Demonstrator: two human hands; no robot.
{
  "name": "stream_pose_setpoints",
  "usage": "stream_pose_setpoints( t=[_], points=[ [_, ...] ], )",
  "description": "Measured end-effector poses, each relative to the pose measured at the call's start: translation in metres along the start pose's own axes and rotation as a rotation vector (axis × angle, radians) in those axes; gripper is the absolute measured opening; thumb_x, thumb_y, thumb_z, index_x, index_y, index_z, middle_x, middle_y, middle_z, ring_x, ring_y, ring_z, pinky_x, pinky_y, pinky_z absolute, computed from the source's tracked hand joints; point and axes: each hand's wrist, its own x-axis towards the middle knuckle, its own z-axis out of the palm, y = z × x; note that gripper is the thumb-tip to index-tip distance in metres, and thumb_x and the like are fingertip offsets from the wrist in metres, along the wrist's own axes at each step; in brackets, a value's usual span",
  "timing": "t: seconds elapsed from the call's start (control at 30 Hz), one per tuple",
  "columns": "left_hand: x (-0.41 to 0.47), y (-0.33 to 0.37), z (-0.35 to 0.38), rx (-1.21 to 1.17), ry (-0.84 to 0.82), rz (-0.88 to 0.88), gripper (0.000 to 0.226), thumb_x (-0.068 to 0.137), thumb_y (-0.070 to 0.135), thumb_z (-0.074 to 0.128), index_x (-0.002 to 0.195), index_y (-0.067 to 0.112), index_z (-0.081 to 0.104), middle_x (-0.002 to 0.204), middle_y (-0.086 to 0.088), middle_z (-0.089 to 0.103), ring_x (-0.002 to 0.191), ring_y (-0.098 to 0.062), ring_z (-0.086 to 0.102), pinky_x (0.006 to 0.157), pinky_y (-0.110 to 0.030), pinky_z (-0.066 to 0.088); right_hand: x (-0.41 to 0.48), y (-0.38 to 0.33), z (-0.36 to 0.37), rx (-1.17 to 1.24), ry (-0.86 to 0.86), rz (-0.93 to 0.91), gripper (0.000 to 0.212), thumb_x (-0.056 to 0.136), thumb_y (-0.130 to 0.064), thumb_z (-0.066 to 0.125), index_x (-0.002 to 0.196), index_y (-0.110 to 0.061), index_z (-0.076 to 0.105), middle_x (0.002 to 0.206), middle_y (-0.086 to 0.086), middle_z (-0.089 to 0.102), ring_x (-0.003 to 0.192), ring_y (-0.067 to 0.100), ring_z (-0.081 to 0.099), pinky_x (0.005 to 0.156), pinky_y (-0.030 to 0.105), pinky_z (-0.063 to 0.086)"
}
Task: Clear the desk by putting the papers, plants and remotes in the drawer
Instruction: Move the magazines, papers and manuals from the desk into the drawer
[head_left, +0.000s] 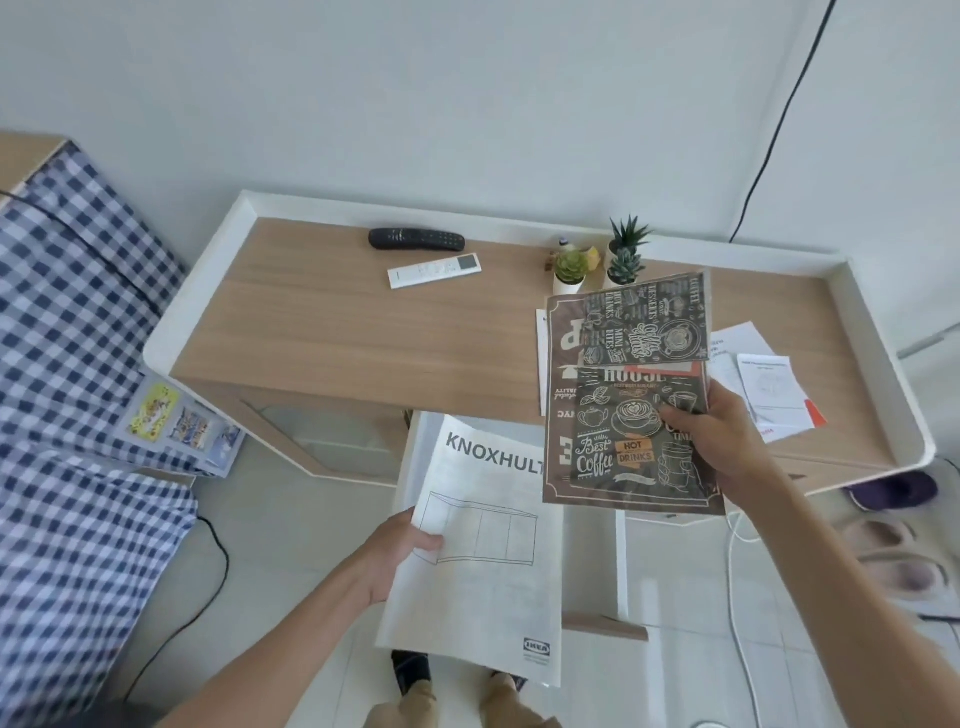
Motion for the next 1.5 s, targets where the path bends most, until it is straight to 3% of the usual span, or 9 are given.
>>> stream_pose_setpoints(
  t=[0.2, 0.4, 0.67, 0.93, 1.07, 1.17, 1.27, 1.37, 1.5],
  points=[
    [0.026, -0.007, 0.007, -0.061, 0.02, -0.122, 0.037, 0.081, -0.001, 0.063, 0.112, 0.018, 0.071, 0.103, -0.013, 0.075, 0.094, -0.038, 0.072, 0.08, -0.054, 0.057, -0.017, 0.022, -0.002, 0.035, 0.047, 0.054, 0.039, 0.087, 0.007, 0.062, 0.095, -0.031, 0.072, 0.099, 0.004, 0.077, 0.088, 0.023, 0.074, 0.071, 0.038, 0.061],
    [0.058, 0.019, 0.013, 0.003, 0.086, -0.058, 0.039, 0.083, -0.004, 0.061, 0.118, 0.015, 0.065, 0.114, -0.013, 0.07, 0.106, -0.037, 0.065, 0.093, -0.056, 0.052, -0.02, 0.034, 0.001, 0.045, 0.04, 0.066, 0.038, 0.089, 0.007, 0.06, 0.101, -0.028, 0.069, 0.102, 0.002, 0.077, 0.093, 0.021, 0.073, 0.078, 0.042, 0.057],
    [0.105, 0.021, 0.016, 0.144, 0.18, 0.031, 0.034, 0.085, -0.005, 0.057, 0.103, 0.024, 0.065, 0.105, 0.0, 0.069, 0.09, -0.016, 0.063, 0.072, -0.03, 0.051, -0.017, 0.064, 0.002, 0.035, 0.046, 0.104, 0.032, 0.089, 0.004, 0.061, 0.106, -0.022, 0.069, 0.102, 0.005, 0.077, 0.093, 0.025, 0.074, 0.079, 0.044, 0.056],
    [0.109, -0.004, 0.014, 0.727, 0.348, 0.063, 0.033, 0.081, 0.002, 0.052, 0.113, 0.006, 0.056, 0.099, -0.01, 0.064, 0.086, -0.025, 0.06, 0.068, -0.033, 0.049, -0.029, 0.089, 0.003, 0.054, 0.05, 0.119, 0.036, 0.086, 0.006, 0.063, 0.098, -0.027, 0.073, 0.096, 0.006, 0.078, 0.084, 0.023, 0.075, 0.062, 0.025, 0.058],
    [0.101, -0.013, 0.019, 1.31, 0.416, 0.216, 0.092, 0.084, 0.005, 0.063, 0.154, 0.007, 0.005, 0.088, -0.004, 0.056, 0.068, -0.017, 0.056, 0.049, -0.028, 0.04, -0.036, 0.093, 0.002, 0.081, 0.077, 0.122, 0.039, 0.085, 0.005, 0.064, 0.094, -0.031, 0.074, 0.09, 0.002, 0.078, 0.078, 0.02, 0.076, 0.058, 0.026, 0.058],
    [0.105, -0.019, 0.022, 1.603, 0.397, 0.34, 0.103, 0.08, 0.009, 0.075, 0.155, 0.01, 0.004, 0.14, -0.019, 0.041, 0.106, -0.032, 0.058, 0.072, -0.034, 0.053, -0.041, 0.096, 0.003, 0.09, 0.075, 0.123, 0.038, 0.086, 0.005, 0.064, 0.094, -0.03, 0.074, 0.093, 0.004, 0.078, 0.081, 0.021, 0.076, 0.06, 0.026, 0.059],
    [0.12, -0.025, 0.02, 1.686, 0.255, 0.463, 0.106, 0.08, 0.027, 0.08, 0.155, 0.016, 0.006, 0.16, -0.021, 0.007, 0.143, -0.043, 0.022, 0.106, -0.044, 0.043, -0.045, 0.103, 0.006, 0.102, 0.071, 0.135, 0.038, 0.086, 0.004, 0.064, 0.093, -0.031, 0.074, 0.093, 0.005, 0.078, 0.079, 0.02, 0.076, 0.058, 0.025, 0.058],
    [0.134, -0.039, 0.017, 1.791, 0.071, 0.517, 0.112, 0.078, 0.041, 0.079, 0.157, 0.024, 0.001, 0.163, -0.015, -0.012, 0.149, -0.041, 0.0, 0.119, -0.049, 0.021, -0.048, 0.113, 0.011, 0.12, 0.063, 0.144, 0.038, 0.086, 0.006, 0.063, 0.092, -0.029, 0.075, 0.092, 0.006, 0.078, 0.079, 0.022, 0.075, 0.058, 0.026, 0.059],
    [0.143, -0.045, 0.002, 1.854, 0.073, 0.483, 0.112, 0.078, 0.039, 0.079, 0.156, 0.024, -0.001, 0.162, -0.013, -0.015, 0.15, -0.037, -0.003, 0.12, -0.05, 0.02, -0.051, 0.122, 0.018, 0.151, 0.06, 0.17, 0.032, 0.087, 0.006, 0.062, 0.099, -0.022, 0.072, 0.097, 0.01, 0.077, 0.085, 0.026, 0.075, 0.061, 0.029, 0.06]
  ],
)
